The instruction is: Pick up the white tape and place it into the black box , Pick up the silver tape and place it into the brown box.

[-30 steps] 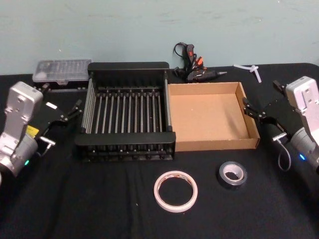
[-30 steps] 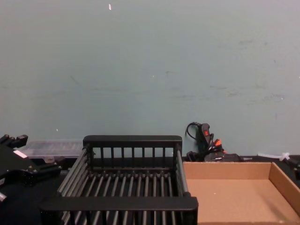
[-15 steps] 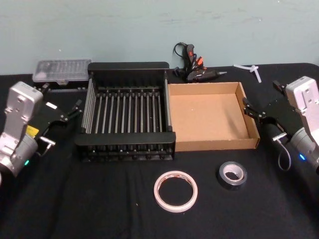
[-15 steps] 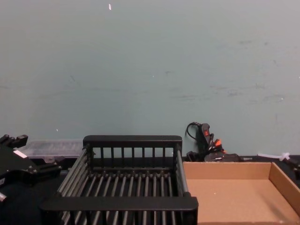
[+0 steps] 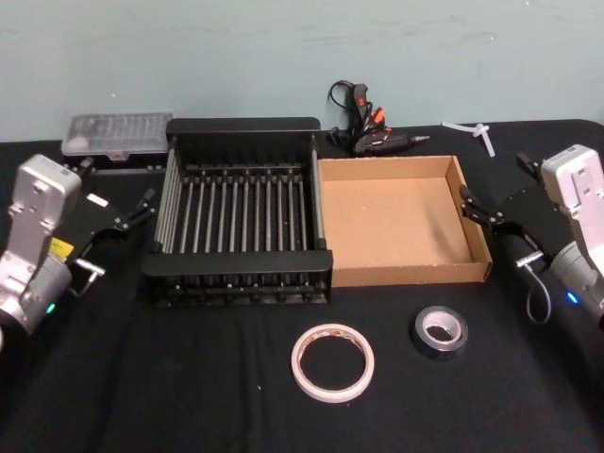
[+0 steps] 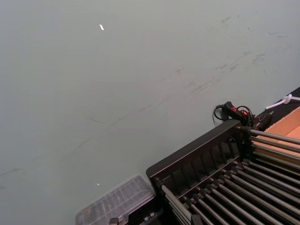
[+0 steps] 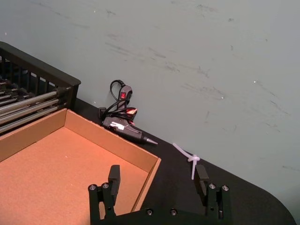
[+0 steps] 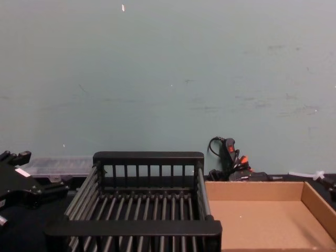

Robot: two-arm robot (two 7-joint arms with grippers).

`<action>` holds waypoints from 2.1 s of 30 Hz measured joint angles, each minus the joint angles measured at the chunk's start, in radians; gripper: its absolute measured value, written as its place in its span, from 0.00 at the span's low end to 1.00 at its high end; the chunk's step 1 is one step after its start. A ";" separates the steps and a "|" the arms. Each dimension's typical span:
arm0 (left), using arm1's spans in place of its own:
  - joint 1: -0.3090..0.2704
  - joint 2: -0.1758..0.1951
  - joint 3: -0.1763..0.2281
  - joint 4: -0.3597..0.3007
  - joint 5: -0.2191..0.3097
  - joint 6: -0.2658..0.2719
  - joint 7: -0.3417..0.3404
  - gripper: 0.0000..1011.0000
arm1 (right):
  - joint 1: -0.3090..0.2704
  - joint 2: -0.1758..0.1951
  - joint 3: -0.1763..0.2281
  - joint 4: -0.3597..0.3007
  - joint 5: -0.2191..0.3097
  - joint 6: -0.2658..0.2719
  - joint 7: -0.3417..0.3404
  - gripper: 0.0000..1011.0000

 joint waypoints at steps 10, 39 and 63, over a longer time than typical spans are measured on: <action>0.000 0.000 0.000 0.000 0.000 0.000 0.000 0.99 | -0.027 -0.007 0.037 -0.020 0.020 -0.004 0.037 0.99; 0.000 0.000 0.000 0.000 0.000 0.000 0.000 0.99 | -0.252 0.031 0.172 -0.309 0.156 0.143 0.123 0.99; 0.000 0.000 0.000 0.000 0.000 0.000 0.000 0.99 | -0.430 0.037 0.215 -0.407 0.133 0.249 0.138 0.99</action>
